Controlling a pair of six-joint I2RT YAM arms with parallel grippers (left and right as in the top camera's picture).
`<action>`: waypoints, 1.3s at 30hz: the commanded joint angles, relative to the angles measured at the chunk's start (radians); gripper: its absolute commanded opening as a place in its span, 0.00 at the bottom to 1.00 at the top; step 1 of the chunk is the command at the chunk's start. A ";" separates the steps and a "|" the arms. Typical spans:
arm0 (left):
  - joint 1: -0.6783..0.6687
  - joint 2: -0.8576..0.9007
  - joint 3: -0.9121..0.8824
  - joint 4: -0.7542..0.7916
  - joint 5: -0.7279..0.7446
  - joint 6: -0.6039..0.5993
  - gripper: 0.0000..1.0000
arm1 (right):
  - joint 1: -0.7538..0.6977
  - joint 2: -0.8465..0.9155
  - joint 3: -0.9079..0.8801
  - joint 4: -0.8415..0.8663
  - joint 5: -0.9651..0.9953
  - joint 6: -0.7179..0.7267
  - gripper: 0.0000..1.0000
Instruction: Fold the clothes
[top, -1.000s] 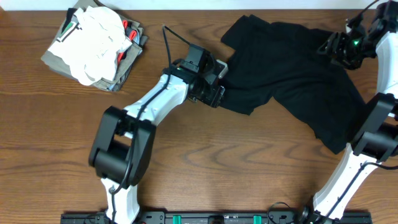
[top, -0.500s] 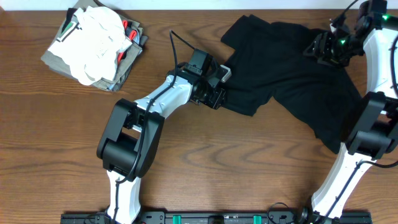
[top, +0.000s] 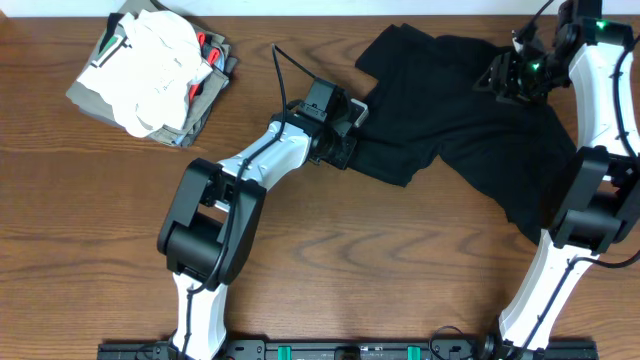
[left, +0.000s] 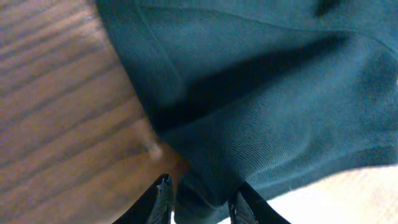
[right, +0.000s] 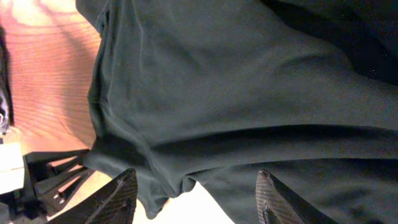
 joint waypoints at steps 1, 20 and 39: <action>-0.011 0.045 0.000 0.021 -0.022 -0.046 0.30 | 0.021 -0.015 0.013 -0.005 -0.011 -0.030 0.59; 0.058 -0.154 0.035 -0.439 -0.101 -0.125 0.06 | 0.024 -0.015 0.013 -0.077 0.024 -0.048 0.41; 0.402 -0.231 0.035 -0.628 -0.145 -0.158 0.06 | 0.219 -0.325 0.013 -0.285 0.317 0.111 0.45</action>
